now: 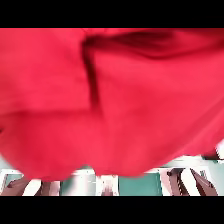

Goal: Fold the shirts.

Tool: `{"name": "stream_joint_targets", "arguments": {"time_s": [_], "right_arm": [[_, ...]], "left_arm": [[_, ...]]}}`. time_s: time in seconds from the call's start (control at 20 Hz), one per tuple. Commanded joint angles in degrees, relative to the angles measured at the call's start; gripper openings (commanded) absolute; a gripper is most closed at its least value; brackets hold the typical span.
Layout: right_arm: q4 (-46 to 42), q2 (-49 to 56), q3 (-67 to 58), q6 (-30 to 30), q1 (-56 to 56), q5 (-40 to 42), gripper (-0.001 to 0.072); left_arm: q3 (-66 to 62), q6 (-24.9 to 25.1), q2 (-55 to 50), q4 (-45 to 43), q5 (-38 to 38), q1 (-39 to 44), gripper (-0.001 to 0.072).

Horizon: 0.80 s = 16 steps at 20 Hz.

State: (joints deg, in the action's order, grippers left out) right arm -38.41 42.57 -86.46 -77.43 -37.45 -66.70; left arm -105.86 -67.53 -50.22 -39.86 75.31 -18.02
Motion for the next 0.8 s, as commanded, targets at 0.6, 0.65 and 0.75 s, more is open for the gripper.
{"name": "stream_joint_targets", "arguments": {"time_s": [0.6, 0.65, 0.75], "right_arm": [[8.81, 54.18, 11.47, 10.58, 19.06, 24.28, 0.0013], [9.33, 57.46, 6.62, 10.38, 19.04, 22.05, 0.0013], [9.29, 62.12, -1.62, 9.4, 19.04, 18.86, 0.0013]], "left_arm": [[19.5, 8.9, -51.52, 7.39, -26.93, 8.61, 0.0024], [17.33, 8.81, -52.43, 7.34, -27.56, 8.61, 0.0023], [13.88, 7.28, -53.24, 7.28, -29.53, 8.61, 0.0023]]}}
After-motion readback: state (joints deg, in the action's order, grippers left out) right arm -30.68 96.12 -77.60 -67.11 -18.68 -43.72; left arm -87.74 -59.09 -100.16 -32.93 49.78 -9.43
